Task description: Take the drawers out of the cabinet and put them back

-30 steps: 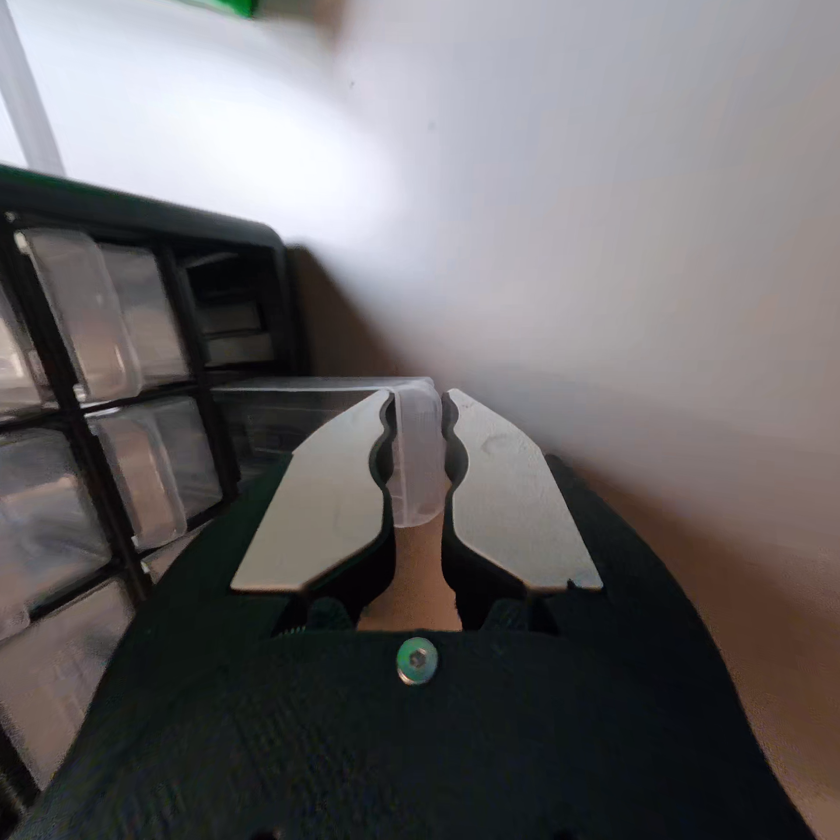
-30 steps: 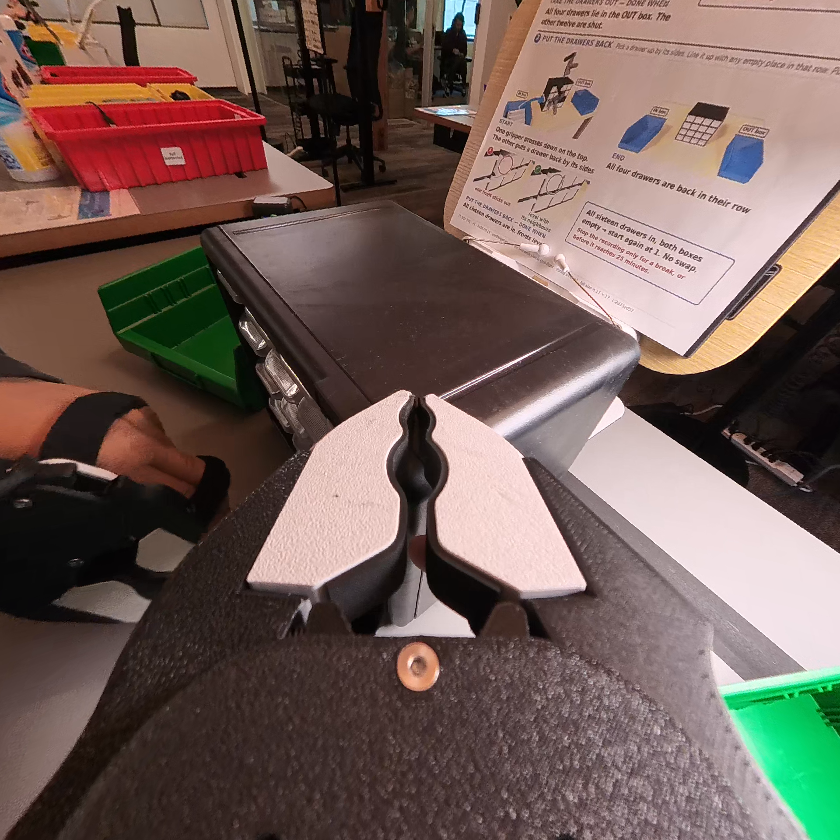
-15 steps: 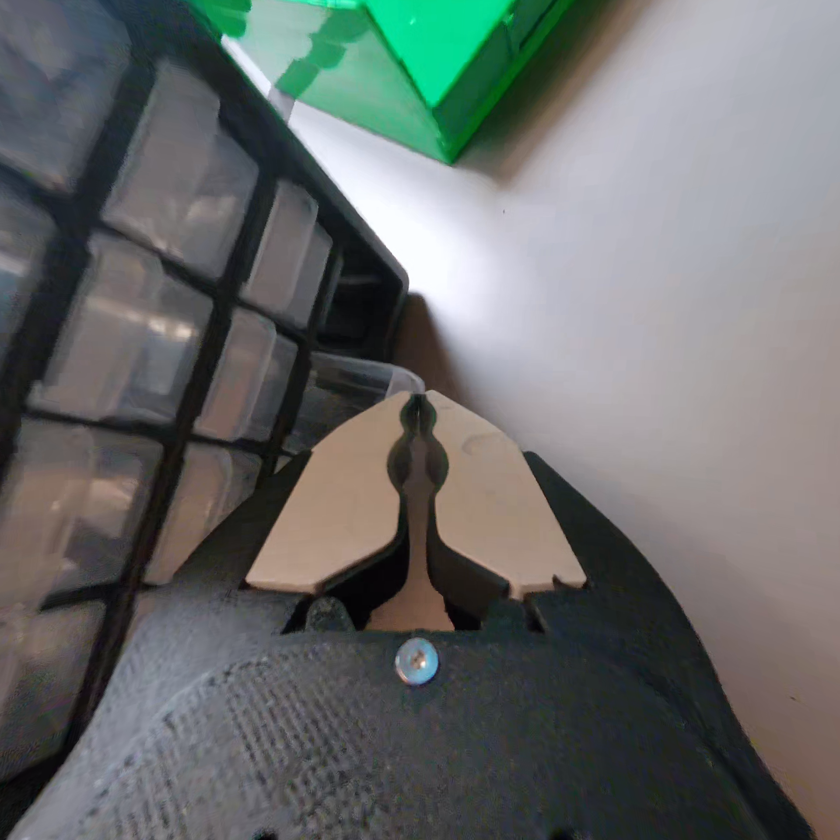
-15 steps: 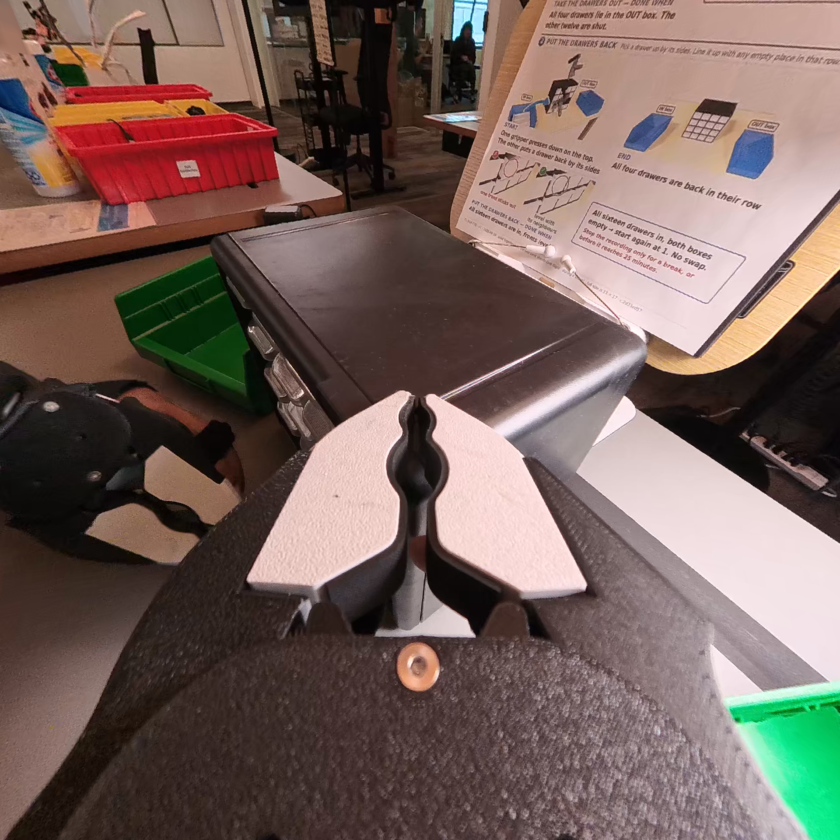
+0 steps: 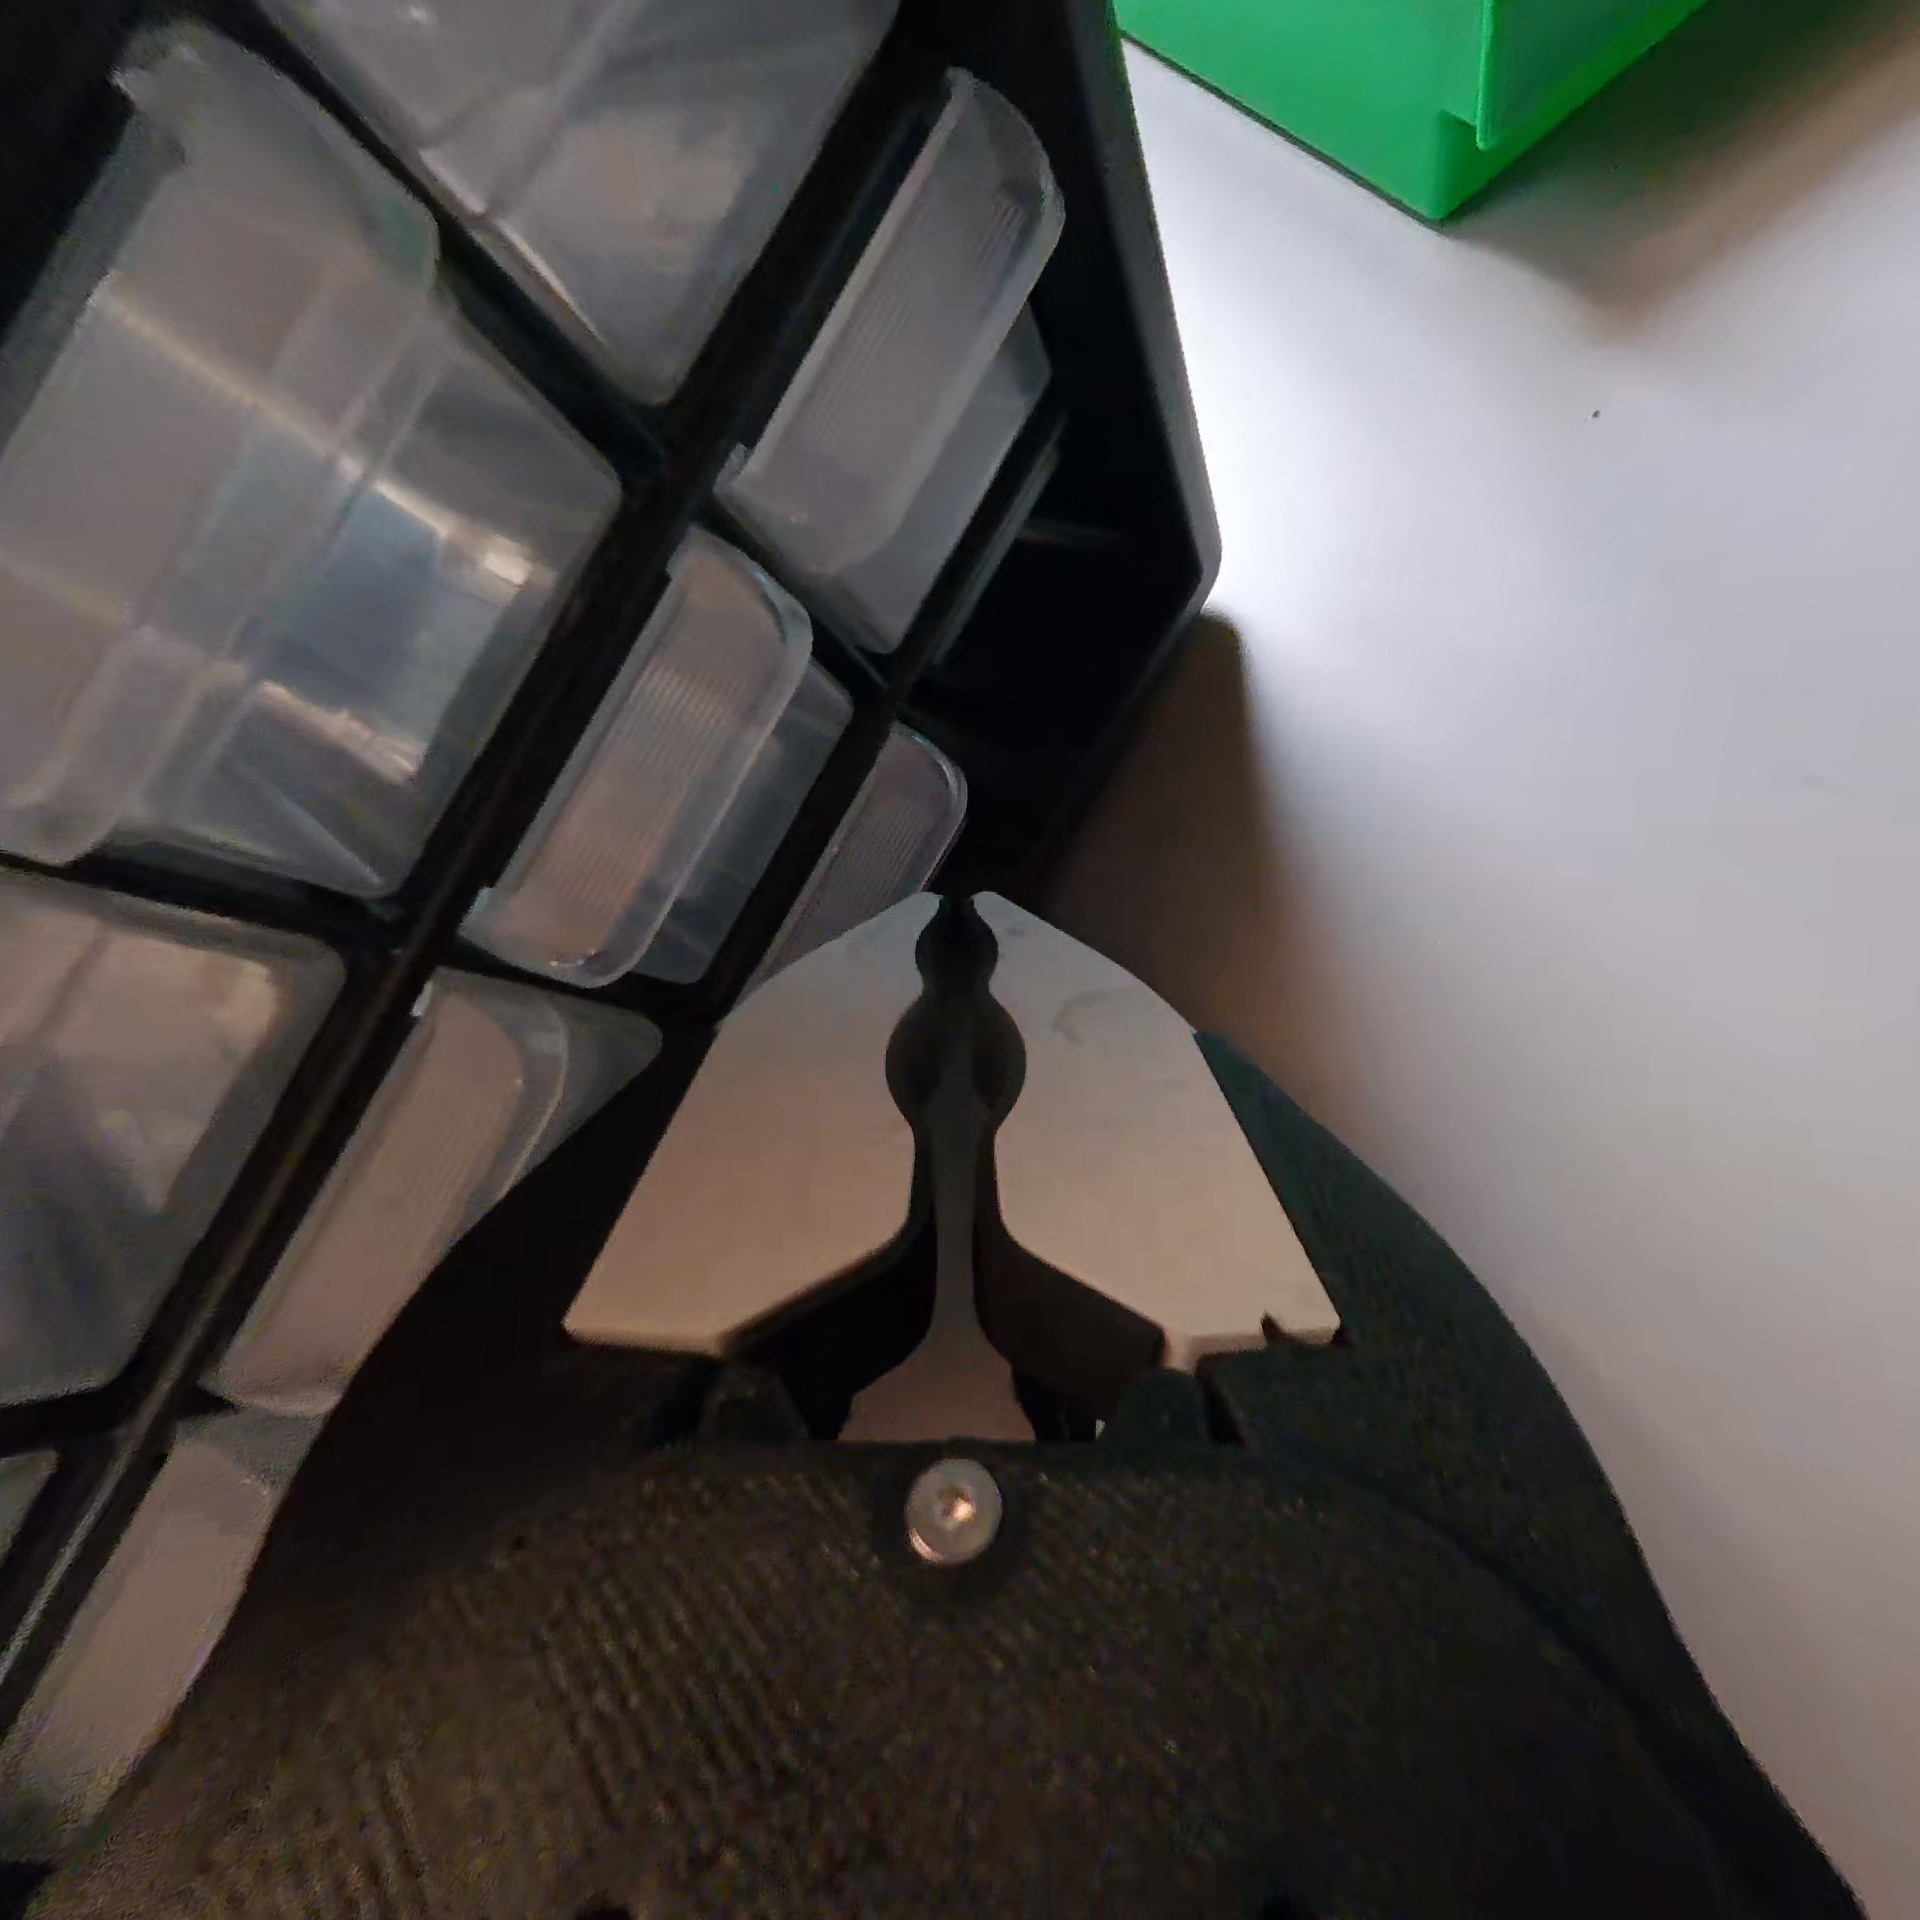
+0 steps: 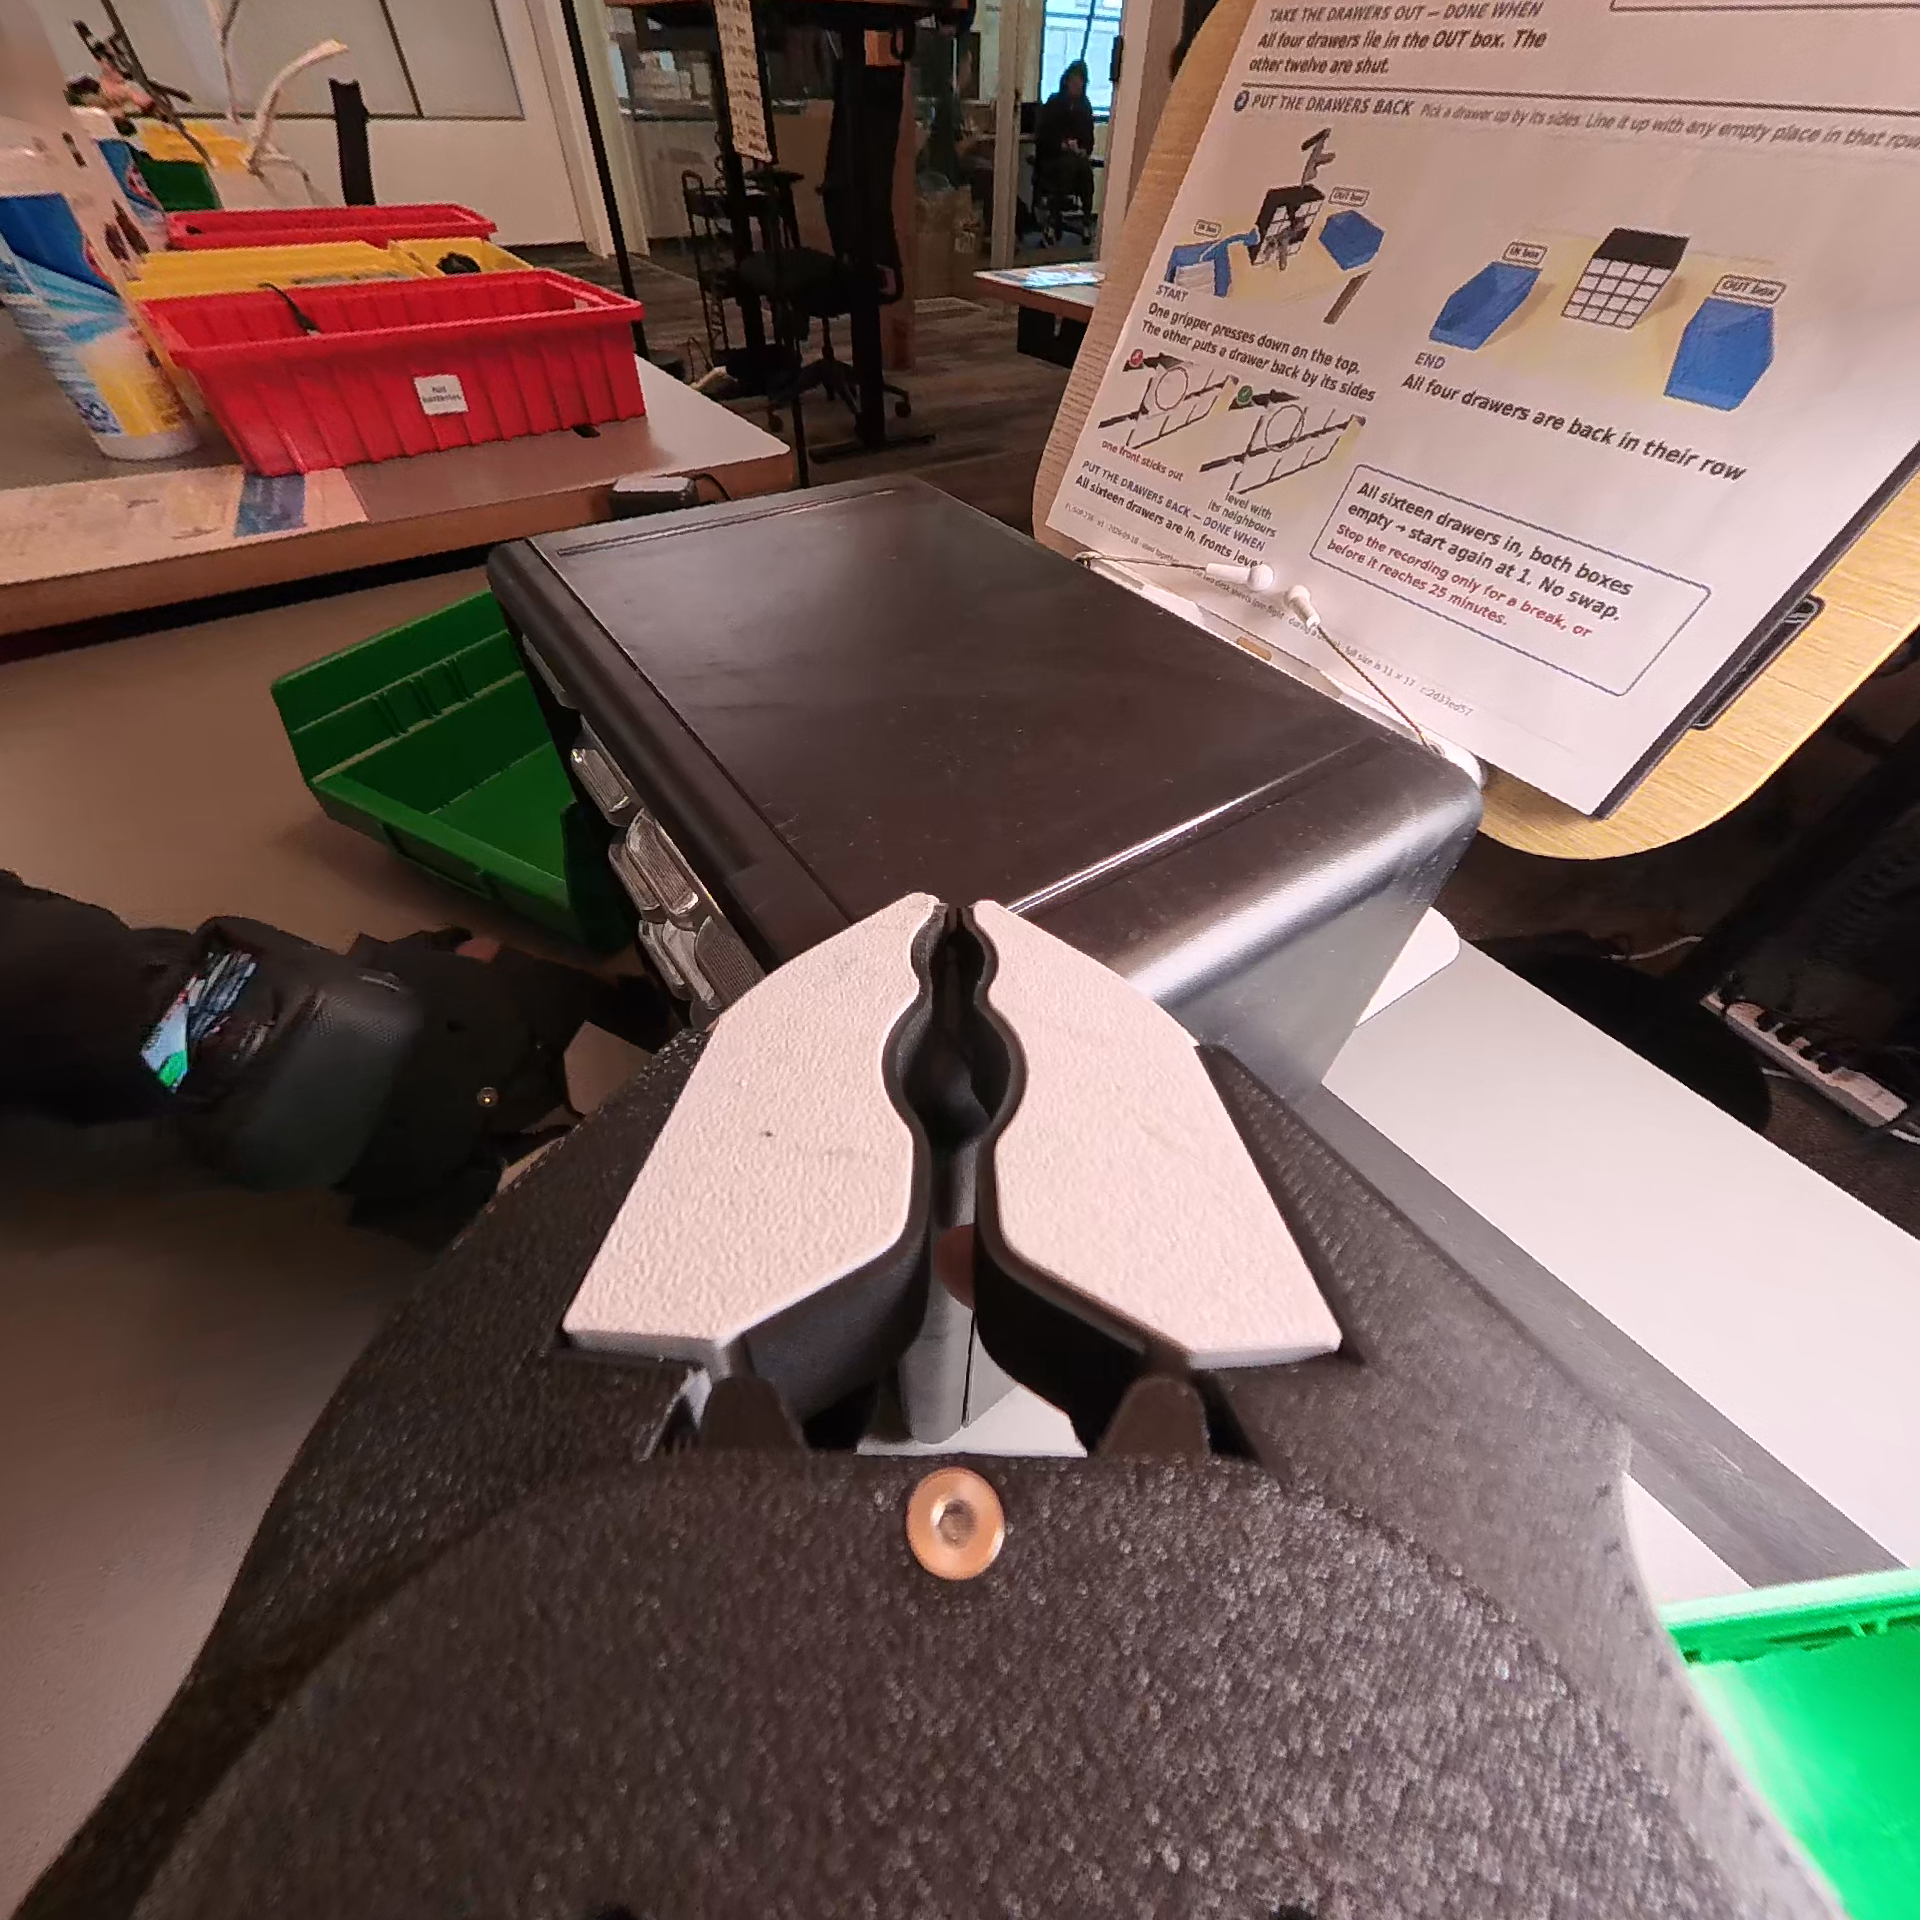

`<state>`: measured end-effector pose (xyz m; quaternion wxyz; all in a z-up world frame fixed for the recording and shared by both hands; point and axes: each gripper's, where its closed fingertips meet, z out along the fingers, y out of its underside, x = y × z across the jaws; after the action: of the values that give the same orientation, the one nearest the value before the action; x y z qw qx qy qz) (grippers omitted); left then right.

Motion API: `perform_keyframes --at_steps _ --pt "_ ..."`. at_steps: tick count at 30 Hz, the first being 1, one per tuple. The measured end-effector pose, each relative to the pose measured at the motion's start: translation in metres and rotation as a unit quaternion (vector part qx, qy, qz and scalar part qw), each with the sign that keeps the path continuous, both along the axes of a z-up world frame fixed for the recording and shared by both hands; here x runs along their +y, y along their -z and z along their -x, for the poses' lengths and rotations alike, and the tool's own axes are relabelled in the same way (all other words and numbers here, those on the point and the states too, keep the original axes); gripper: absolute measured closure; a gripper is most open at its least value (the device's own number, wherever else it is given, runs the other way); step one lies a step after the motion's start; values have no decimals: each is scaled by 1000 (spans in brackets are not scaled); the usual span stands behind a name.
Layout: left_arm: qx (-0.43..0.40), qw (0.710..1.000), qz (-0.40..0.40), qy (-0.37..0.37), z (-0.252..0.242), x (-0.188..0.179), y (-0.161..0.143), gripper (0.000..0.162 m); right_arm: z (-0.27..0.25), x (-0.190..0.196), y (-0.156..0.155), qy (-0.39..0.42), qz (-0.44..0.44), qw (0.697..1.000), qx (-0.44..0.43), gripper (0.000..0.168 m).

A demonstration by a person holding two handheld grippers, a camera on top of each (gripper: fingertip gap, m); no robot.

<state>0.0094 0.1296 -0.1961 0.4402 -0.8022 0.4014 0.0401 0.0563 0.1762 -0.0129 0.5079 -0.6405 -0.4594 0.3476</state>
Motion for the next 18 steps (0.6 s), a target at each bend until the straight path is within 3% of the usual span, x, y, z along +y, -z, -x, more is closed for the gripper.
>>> perform_keyframes --at_steps 5,8,13,18 --pt "-2 1000 -5 12 -1 -6 -3 162 0 0 0 1 0 1000 0 167" --pt "-36 998 5 53 -2 -30 -24 162 0 0 0 1 0 1000 0 167" --pt "-110 989 3 102 36 -75 -99 162 0 0 0 -2 4 1000 4 167" --pt "-137 988 -74 1 145 -70 -188 162 0 0 0 -3 7 1000 7 167"
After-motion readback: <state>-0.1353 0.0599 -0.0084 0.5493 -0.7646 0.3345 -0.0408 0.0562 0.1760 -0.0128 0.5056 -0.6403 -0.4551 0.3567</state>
